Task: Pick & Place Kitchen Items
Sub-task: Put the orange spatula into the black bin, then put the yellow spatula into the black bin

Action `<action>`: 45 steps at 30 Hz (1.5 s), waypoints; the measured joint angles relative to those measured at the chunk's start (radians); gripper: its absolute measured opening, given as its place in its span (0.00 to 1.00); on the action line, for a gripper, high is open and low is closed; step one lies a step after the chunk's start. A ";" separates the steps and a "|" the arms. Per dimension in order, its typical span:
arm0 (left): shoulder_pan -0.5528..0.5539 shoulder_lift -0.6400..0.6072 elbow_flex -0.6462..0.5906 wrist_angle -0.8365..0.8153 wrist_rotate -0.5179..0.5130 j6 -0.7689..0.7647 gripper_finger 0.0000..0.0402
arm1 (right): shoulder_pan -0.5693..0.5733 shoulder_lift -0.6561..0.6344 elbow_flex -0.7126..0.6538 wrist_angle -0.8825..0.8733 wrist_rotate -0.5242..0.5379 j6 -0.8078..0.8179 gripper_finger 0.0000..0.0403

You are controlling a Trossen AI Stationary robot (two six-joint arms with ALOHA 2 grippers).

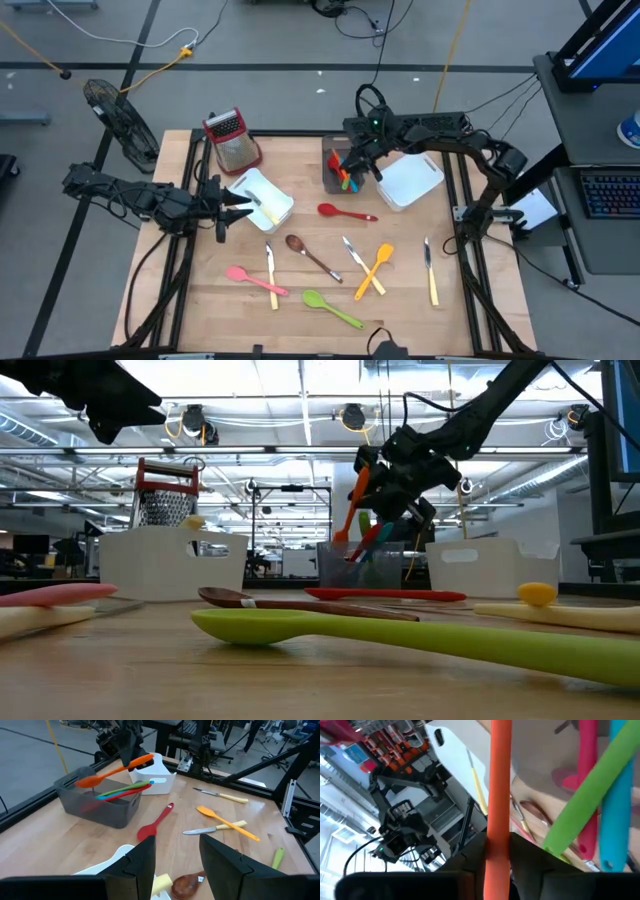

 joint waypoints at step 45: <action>0.000 0.000 0.000 -0.106 0.011 0.001 0.38 | 0.718 -0.428 0.000 -0.542 0.704 -0.153 0.01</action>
